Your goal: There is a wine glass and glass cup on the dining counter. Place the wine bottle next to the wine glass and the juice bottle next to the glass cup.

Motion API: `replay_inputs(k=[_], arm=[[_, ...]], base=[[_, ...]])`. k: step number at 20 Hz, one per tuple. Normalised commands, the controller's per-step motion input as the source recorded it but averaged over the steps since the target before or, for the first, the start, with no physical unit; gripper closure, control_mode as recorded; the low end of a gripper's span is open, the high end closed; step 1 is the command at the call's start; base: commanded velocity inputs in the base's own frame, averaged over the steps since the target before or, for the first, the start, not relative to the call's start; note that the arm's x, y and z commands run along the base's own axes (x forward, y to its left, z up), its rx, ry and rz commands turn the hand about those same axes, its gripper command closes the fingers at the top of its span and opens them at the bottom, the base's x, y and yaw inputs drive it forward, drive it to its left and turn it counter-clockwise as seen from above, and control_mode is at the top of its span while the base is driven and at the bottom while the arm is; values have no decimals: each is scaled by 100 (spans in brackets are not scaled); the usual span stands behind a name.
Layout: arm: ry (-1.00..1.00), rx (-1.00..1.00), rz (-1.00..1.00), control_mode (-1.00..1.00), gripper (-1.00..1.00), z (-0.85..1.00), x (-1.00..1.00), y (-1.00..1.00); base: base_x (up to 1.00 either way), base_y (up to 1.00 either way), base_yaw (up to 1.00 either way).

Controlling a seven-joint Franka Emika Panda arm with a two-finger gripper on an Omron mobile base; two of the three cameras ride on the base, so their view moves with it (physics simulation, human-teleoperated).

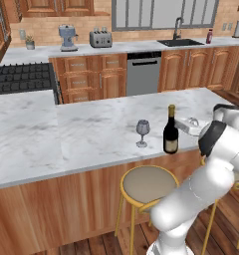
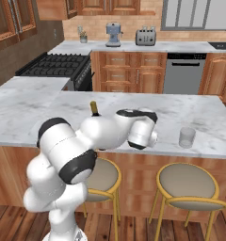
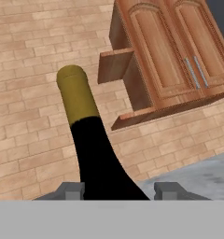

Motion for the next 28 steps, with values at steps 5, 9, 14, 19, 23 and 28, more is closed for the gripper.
replay_inputs(k=[5, 9, 14, 19, 23, 28], arm=[[-3, 0, -1, -100, 100, -12, 56, -1], [0, 3, 0, -100, 100, -8, 56, -3], [0, 5, 0, -100, 100, -11, 50, -12], [0, 4, 0, -100, 100, -15, 40, -19], [0, 2, 0, -100, 100, -22, 31, -22], [-1, 0, 0, -100, 100, -23, 37, -9]], base=[[0, 0, 0], [0, 0, 0], [0, 0, 0], [0, 0, 0], [0, 0, 0], [0, 0, 0]])
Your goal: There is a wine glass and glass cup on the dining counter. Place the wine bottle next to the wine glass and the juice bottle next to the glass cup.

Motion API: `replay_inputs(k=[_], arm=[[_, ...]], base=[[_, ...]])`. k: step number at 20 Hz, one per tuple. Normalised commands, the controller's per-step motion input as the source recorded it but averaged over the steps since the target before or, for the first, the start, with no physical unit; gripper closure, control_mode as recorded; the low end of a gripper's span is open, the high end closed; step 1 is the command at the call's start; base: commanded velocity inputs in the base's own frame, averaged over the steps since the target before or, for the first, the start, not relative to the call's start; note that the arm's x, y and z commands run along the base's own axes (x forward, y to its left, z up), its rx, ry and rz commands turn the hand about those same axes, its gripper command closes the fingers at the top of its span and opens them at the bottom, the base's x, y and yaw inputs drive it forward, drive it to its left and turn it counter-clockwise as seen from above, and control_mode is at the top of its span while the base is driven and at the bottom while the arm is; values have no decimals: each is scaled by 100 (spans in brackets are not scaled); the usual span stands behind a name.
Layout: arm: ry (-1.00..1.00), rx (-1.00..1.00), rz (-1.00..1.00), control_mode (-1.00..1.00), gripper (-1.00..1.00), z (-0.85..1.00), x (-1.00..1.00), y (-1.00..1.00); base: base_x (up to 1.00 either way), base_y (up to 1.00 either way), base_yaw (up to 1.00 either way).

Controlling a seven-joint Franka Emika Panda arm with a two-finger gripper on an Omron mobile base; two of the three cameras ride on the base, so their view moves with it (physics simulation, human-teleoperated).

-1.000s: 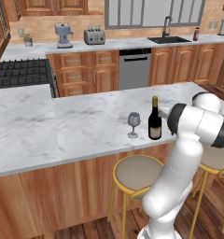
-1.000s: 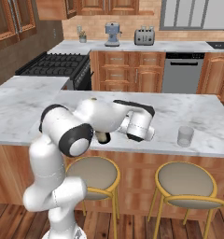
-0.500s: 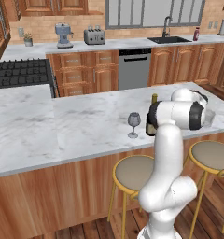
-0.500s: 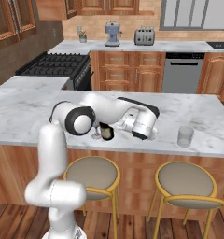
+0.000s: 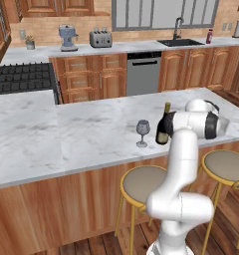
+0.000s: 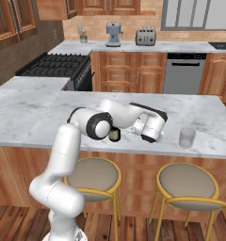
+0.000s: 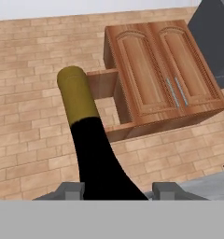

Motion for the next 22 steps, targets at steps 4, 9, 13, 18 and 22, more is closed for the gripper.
replay_inputs(k=[4, 9, 13, 18, 22], arm=[[-5, 0, 0, -100, 100, -22, 33, 0], [-6, -5, 0, -100, 100, -21, 25, 5], [-5, -7, 0, -100, 100, -21, 22, 1], [0, -3, 0, -100, 100, -21, 24, 0], [-1, 0, 0, -100, 100, -23, 25, 1]], base=[[0, 0, 0], [0, 0, 0], [0, 0, 0], [0, 0, 0], [0, 0, 0]])
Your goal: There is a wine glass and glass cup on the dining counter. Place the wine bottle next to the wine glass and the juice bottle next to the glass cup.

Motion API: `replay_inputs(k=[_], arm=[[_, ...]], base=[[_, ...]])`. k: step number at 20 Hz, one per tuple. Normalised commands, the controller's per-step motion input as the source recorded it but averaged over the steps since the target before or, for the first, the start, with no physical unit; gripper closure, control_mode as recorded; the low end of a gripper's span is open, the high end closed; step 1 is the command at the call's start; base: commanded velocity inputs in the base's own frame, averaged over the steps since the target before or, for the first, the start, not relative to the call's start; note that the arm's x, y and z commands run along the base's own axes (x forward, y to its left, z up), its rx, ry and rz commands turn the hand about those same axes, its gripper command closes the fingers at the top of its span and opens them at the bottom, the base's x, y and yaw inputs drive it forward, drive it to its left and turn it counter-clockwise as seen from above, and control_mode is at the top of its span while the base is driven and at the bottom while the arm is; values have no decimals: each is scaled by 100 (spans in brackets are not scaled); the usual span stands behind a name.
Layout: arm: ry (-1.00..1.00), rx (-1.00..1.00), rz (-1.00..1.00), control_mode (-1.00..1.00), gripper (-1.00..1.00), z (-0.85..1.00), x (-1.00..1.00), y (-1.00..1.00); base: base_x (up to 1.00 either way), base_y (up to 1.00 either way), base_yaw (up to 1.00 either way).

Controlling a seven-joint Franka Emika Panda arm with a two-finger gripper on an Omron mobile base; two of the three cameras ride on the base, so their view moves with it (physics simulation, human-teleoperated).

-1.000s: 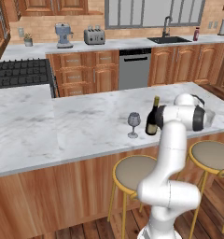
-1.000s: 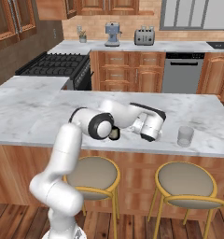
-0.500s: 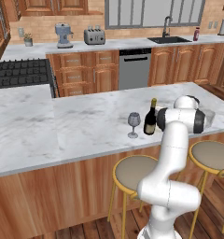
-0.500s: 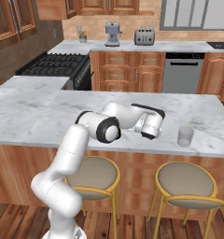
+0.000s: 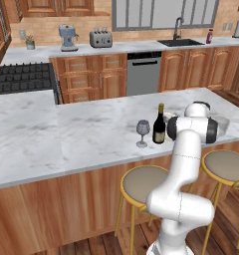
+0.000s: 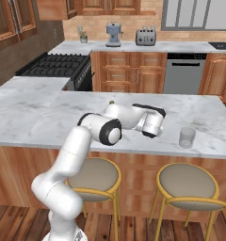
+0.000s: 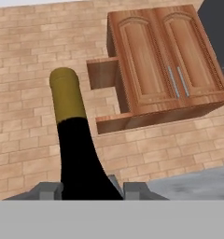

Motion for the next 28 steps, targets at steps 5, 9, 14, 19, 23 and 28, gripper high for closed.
replay_inputs(k=[5, 9, 14, 19, 23, 28], arm=[[-1, 0, 0, -100, 100, -28, 8, -4], [-1, -1, 0, -100, 100, -27, 6, -2], [-2, -4, -1, -100, -100, -23, 5, -2], [0, -5, -4, -100, -100, -18, 7, -9], [0, -5, -6, -100, -100, -11, 6, -17], [-1, -2, -7, -100, -100, -8, 2, -18]], base=[[0, 0, 0], [0, 0, 0], [0, 0, 0], [0, 0, 0], [0, 0, 0], [0, 0, 0]])
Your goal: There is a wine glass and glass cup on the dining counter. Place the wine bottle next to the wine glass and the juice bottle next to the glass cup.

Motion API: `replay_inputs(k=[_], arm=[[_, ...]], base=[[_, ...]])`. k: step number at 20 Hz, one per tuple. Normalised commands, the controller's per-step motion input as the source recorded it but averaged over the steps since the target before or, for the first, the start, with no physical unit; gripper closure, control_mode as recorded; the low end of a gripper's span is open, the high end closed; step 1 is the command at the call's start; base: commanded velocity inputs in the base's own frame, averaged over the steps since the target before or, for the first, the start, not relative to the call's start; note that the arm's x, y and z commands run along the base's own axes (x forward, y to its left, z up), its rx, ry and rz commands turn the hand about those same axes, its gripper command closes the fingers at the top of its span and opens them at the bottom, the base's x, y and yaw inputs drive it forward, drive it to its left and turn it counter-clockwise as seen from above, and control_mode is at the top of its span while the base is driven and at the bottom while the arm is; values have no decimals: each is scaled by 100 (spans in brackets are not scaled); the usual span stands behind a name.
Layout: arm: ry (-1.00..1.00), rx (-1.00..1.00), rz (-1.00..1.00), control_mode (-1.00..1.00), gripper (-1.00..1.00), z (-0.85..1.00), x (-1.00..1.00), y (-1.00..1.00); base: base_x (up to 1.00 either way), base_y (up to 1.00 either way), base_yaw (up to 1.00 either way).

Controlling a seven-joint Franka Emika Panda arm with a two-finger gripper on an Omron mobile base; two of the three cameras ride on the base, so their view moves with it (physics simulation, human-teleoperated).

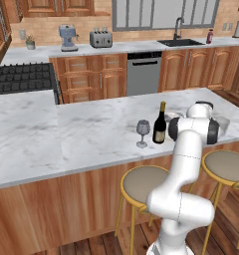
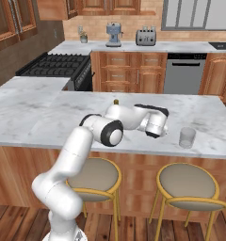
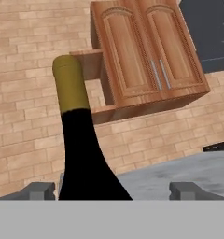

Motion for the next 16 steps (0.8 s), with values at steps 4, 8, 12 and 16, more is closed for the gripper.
replay_inputs(k=[4, 8, 12, 16], arm=[[-1, -1, -9, -100, -100, 0, 1, -7], [-3, 0, -13, -100, -100, 6, -2, -11], [0, -3, -21, -100, -100, 13, -7, -10], [0, -8, -26, -100, -100, 14, -16, -19]], base=[[0, 0, 0], [0, 0, 0], [0, 0, 0], [0, 0, 0]])
